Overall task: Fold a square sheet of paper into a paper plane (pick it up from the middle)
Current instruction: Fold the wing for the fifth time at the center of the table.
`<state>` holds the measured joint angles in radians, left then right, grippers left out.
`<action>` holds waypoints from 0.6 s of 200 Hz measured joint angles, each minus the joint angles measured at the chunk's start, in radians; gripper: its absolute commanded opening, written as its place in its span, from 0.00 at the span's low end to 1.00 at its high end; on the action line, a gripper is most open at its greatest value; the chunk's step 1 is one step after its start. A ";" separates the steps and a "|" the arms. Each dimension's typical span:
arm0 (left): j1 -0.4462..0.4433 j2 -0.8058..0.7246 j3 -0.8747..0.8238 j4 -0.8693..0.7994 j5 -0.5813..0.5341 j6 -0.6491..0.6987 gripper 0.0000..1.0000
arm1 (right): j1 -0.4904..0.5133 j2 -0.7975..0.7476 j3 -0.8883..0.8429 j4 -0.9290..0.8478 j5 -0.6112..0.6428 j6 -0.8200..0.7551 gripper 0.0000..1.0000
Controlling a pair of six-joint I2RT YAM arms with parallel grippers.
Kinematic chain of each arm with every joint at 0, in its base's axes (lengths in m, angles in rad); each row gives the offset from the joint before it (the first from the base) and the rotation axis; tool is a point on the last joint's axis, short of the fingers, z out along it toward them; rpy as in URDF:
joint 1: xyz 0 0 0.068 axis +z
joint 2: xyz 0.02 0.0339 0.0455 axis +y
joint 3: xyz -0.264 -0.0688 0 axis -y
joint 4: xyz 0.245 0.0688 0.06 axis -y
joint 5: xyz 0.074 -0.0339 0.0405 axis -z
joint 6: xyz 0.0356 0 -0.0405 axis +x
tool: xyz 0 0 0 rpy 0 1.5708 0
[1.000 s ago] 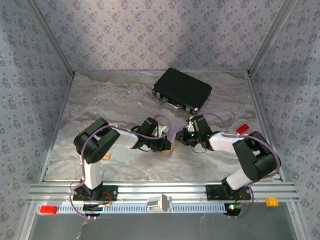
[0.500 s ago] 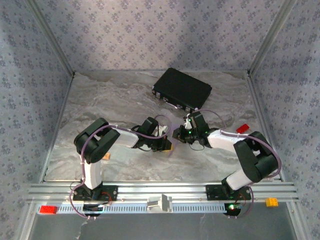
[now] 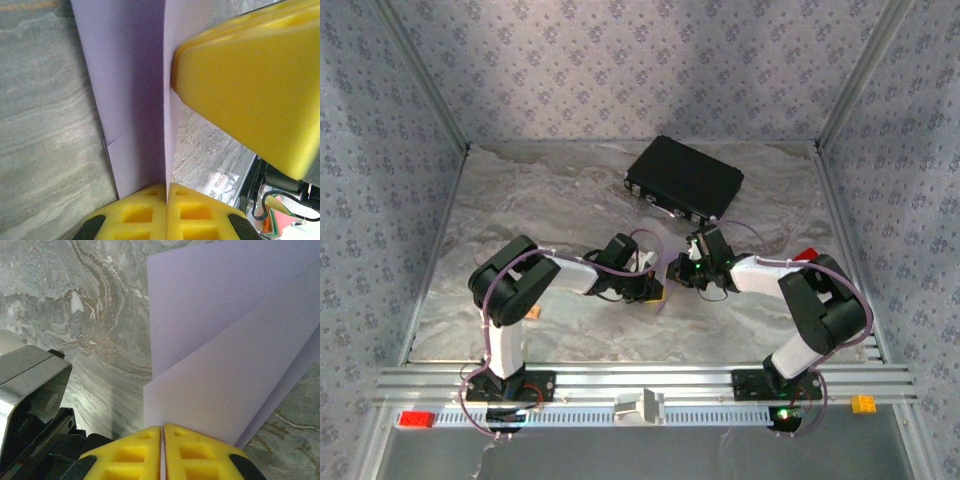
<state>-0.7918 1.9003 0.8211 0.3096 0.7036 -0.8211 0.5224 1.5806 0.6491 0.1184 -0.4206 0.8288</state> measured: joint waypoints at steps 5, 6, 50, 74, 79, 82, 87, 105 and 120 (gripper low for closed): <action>0.000 0.000 0.000 -0.001 0.000 0.000 0.00 | 0.000 0.002 0.001 -0.003 0.003 -0.002 0.11; 0.000 0.000 0.001 -0.002 0.000 0.000 0.00 | 0.000 0.002 0.001 -0.003 0.004 -0.003 0.11; 0.000 0.000 0.001 -0.003 0.000 0.000 0.00 | 0.000 0.029 0.005 -0.016 0.014 -0.015 0.11; 0.000 0.000 0.001 -0.003 0.000 0.000 0.00 | 0.000 0.033 0.005 -0.018 0.017 -0.018 0.10; 0.000 0.000 0.001 -0.003 0.000 0.000 0.00 | 0.000 0.033 0.005 -0.018 0.018 -0.019 0.10; 0.000 0.000 0.001 -0.003 0.000 0.000 0.00 | 0.000 0.033 0.005 -0.019 0.019 -0.019 0.10; 0.000 0.000 0.001 -0.003 0.000 0.000 0.00 | 0.000 0.033 0.005 -0.020 0.021 -0.019 0.10; 0.000 0.000 0.001 -0.003 0.000 0.000 0.00 | -0.001 0.032 0.005 -0.025 0.025 -0.027 0.10; 0.000 -0.002 0.002 -0.006 -0.001 0.001 0.02 | -0.001 0.032 0.005 -0.026 0.026 -0.031 0.10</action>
<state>-0.7918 1.8988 0.8227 0.3035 0.7029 -0.8204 0.5213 1.6131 0.6537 0.0929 -0.3946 0.7982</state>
